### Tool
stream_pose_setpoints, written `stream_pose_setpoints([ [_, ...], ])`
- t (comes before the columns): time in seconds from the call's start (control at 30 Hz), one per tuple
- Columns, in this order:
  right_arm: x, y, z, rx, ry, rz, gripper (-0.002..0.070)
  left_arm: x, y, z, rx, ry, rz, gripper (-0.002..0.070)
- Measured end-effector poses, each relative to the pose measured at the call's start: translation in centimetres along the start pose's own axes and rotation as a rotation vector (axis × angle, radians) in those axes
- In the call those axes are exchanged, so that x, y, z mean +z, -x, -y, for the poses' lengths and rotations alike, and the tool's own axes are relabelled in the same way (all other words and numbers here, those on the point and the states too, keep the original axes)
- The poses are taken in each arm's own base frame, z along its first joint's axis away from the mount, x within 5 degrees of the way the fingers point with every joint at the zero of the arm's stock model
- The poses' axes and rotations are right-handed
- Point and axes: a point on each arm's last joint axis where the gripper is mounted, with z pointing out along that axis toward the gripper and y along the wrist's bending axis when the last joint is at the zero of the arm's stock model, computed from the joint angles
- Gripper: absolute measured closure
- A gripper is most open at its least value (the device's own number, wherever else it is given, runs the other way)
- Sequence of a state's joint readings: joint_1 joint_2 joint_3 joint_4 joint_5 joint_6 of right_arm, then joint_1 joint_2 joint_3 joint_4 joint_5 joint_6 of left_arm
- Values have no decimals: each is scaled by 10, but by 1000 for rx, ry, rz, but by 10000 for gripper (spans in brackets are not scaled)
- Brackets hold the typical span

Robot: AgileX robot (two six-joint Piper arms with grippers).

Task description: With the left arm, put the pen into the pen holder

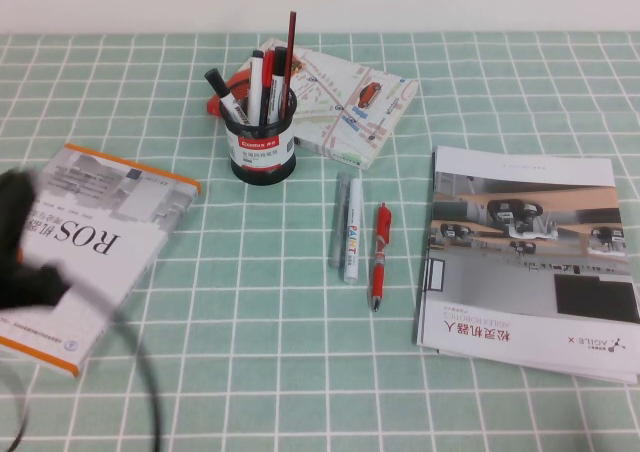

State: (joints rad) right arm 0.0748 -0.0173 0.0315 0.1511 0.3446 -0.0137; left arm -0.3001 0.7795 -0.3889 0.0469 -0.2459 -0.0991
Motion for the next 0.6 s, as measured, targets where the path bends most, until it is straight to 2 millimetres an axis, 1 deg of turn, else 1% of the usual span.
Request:
stream_pose_setpoints([
  [0.1,0,0,0,0,0,0,696,-28,-13,-10,-3,70,36,678],
  [0.27,0,0,0,0,0,0,696,-64,-47,-16,-7,145,76,678],
  [0.43,0,0,0,0,0,0,696,-82,-78,-17,-40,173,71,678],
  [0.5,0,0,0,0,0,0,696,-87,-88,-17,-55,177,56,678],
  [0.6,0,0,0,0,0,0,696,-91,-96,-17,-61,185,22,678],
])
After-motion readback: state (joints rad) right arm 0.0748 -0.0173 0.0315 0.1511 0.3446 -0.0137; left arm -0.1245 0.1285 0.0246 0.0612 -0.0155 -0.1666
